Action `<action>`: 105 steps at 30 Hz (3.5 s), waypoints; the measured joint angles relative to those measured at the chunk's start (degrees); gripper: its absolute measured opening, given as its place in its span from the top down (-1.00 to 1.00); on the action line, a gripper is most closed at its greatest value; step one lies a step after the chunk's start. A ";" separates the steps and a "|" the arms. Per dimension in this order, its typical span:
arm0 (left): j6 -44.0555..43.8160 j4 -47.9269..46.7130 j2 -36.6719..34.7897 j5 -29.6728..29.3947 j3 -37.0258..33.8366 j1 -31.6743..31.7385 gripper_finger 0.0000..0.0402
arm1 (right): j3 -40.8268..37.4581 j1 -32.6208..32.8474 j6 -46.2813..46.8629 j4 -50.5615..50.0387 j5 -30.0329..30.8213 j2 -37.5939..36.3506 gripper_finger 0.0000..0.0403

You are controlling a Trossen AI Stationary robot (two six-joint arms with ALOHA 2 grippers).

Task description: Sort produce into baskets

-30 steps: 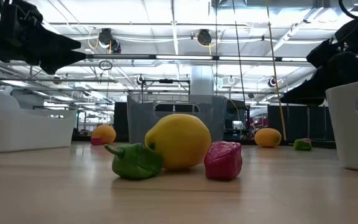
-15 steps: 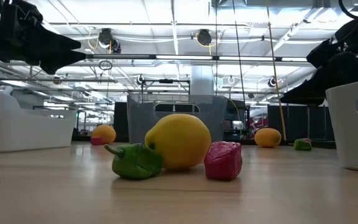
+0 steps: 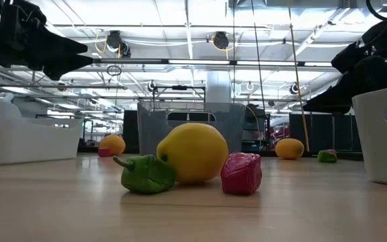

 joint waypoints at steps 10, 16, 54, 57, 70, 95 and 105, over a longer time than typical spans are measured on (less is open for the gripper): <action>0.00 0.00 0.00 0.01 -0.01 0.00 -0.31 | 0.00 0.00 0.00 -0.02 0.00 -0.01 0.15; 0.00 0.00 -0.01 0.01 0.00 0.01 -0.31 | 0.02 0.00 -0.01 0.00 0.00 -0.01 0.15; 0.00 0.00 -0.01 -0.01 0.00 0.01 -0.31 | 0.00 0.00 -0.03 0.00 0.00 0.01 0.15; 0.00 0.00 0.01 0.01 0.00 -0.01 -0.31 | 0.01 -0.01 -0.38 0.00 0.02 0.00 0.15; -3.32 5.49 0.01 -0.42 0.00 0.00 -0.31 | 0.00 0.00 17.00 4.40 -0.43 0.01 0.15; -1.54 20.36 0.46 -2.39 0.02 0.15 -0.31 | 0.02 10.91 23.18 32.23 -0.05 5.38 0.15; -8.14 18.57 9.85 10.57 4.26 0.14 -0.31 | 5.76 16.63 22.66 36.58 5.98 19.92 0.15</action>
